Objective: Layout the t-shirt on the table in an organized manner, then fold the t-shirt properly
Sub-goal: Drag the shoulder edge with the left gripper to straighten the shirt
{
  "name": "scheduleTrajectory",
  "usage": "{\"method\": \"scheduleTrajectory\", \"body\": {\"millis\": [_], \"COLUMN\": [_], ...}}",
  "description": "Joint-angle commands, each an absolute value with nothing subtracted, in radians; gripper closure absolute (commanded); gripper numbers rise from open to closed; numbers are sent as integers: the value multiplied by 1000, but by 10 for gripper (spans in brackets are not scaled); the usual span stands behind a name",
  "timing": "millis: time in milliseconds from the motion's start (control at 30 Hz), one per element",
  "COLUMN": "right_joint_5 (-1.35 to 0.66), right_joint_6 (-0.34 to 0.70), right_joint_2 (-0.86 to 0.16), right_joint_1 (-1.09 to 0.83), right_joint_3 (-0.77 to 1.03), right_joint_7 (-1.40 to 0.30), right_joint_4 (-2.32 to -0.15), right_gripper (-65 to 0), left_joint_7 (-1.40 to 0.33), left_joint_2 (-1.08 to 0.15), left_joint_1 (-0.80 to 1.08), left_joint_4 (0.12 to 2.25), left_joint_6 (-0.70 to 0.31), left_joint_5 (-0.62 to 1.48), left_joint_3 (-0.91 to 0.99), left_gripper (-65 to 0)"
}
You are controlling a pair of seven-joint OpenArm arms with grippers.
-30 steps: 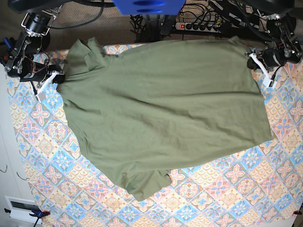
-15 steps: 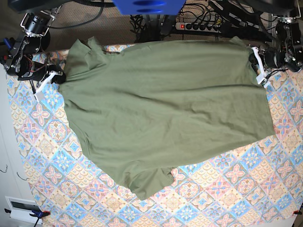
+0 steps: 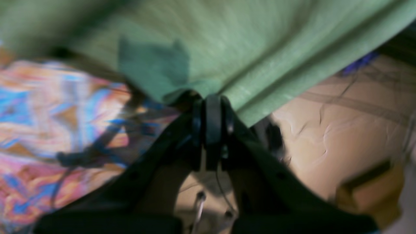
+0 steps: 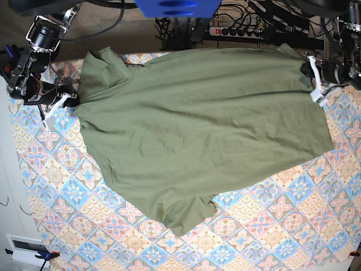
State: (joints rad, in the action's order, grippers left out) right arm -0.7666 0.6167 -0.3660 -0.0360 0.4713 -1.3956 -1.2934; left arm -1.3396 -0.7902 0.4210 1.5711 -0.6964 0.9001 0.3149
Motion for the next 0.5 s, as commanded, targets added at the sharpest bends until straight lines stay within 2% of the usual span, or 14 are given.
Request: {"method": "scheduleTrajectory", "body": {"millis": [0, 200, 267, 367, 467], "right_joint_5": [-769, -769, -769, -769, -769], "right_joint_6": [615, 615, 615, 615, 615], "right_joint_2": [-389, -389, -389, -389, -389], "right_joint_1": [-25, -25, -25, -25, -25], "right_joint_3": [475, 476, 476, 476, 478], "right_joint_7": [-1388, -1388, -1388, -1388, -1388], "right_joint_4": [-1307, -1307, -1307, -1307, -1307], "right_gripper": [-11, -11, -11, -11, -11], "left_joint_7": [-1343, -1365, -1396, -1396, -1396], "left_joint_2": [-816, -816, -816, -812, -777], "left_joint_1": [420, 424, 423, 420, 384], "left_joint_4": [1583, 1583, 1583, 1583, 1544], "left_joint_6": [-698, -698, -698, -698, -698], "left_joint_5": [931, 1099, 1158, 1242, 1254], "left_joint_3": [343, 410, 441, 529, 650], "left_gripper": [-80, -321, -375, -425, -434]}}
